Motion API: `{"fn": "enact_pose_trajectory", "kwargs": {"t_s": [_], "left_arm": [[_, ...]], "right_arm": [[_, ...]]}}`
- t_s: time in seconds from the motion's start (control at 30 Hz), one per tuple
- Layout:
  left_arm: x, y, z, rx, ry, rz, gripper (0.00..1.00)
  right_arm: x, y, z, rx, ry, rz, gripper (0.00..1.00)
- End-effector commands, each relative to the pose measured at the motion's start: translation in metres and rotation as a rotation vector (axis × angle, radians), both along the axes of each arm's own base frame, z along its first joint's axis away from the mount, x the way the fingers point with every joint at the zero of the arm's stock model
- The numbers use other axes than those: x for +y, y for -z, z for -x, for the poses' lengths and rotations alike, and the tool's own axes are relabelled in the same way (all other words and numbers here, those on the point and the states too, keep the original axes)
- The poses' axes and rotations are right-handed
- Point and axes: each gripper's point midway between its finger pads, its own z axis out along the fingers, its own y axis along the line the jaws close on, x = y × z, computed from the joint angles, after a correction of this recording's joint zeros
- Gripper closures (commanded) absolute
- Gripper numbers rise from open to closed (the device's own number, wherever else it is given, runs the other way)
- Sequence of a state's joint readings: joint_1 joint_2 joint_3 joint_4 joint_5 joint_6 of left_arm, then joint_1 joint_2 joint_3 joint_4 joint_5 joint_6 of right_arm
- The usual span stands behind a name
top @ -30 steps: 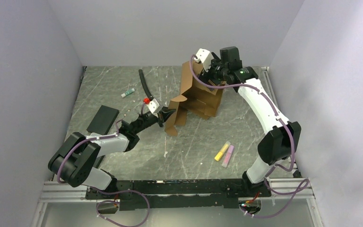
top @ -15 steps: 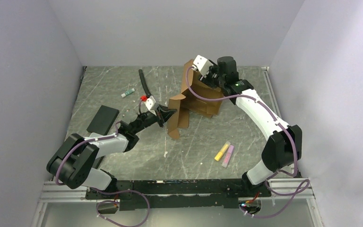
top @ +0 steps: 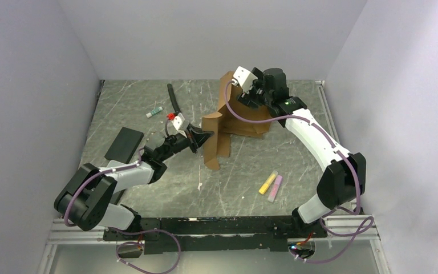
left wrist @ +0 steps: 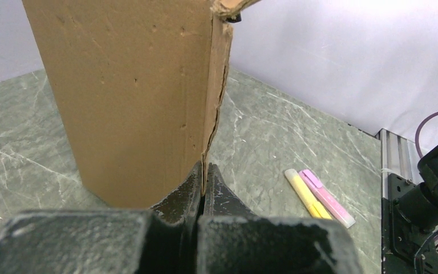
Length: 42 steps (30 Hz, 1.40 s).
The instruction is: Fold the paper box
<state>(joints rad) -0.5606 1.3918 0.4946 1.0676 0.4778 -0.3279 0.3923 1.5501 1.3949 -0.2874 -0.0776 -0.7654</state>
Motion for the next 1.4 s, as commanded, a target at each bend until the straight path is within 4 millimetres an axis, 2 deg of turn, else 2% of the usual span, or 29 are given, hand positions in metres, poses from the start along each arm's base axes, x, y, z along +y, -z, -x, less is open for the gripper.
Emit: {"fn": "enact_pose_trajectory", "kwargs": {"t_s": [0.0,0.13,0.37,0.5,0.63,0.7,0.73,0.93,1.03,1.1,1.23,1.3,1.37], "left_arm": [[-0.002,-0.019,0.005,0.005,0.029,0.039,1.00],[-0.001,-0.018,0.006,0.007,0.029,0.028,1.00],[-0.003,-0.015,0.005,0.013,0.039,0.014,1.00],[-0.004,-0.017,0.004,0.015,0.042,0.021,1.00],[-0.004,-0.017,0.004,0.016,0.043,0.025,1.00],[-0.004,-0.016,0.004,0.018,0.044,0.024,1.00],[-0.004,-0.016,0.004,0.018,0.045,0.025,1.00],[-0.002,-0.017,0.004,0.019,0.041,0.026,1.00],[0.000,-0.018,0.004,0.020,0.034,0.029,1.00],[0.001,-0.018,0.003,0.023,0.026,0.033,1.00],[0.003,-0.021,0.002,0.040,0.010,0.052,1.00],[0.005,-0.022,0.002,0.050,0.001,0.067,1.00],[0.006,-0.022,0.002,0.062,-0.005,0.078,1.00]], "right_arm": [[-0.002,-0.032,-0.002,-0.100,-0.004,-0.001,0.20],[0.000,-0.039,-0.008,-0.124,-0.013,0.014,0.19],[0.001,-0.032,-0.023,-0.165,-0.025,0.072,0.24],[0.004,-0.028,-0.030,-0.169,-0.032,0.077,0.44],[0.013,-0.028,-0.029,-0.143,-0.063,0.033,0.67],[0.016,-0.028,-0.028,-0.134,-0.070,0.015,0.71],[0.017,-0.028,-0.028,-0.133,-0.071,0.010,0.69],[0.004,-0.043,-0.032,-0.146,-0.028,-0.035,0.29],[-0.008,-0.057,-0.028,-0.118,-0.029,-0.102,0.21],[-0.016,-0.070,-0.018,-0.087,-0.050,-0.171,0.18],[-0.030,-0.089,0.019,-0.014,-0.103,-0.326,0.07],[-0.039,-0.093,0.036,-0.008,-0.090,-0.390,0.03],[-0.057,-0.084,0.044,0.010,-0.039,-0.460,0.01]]}}
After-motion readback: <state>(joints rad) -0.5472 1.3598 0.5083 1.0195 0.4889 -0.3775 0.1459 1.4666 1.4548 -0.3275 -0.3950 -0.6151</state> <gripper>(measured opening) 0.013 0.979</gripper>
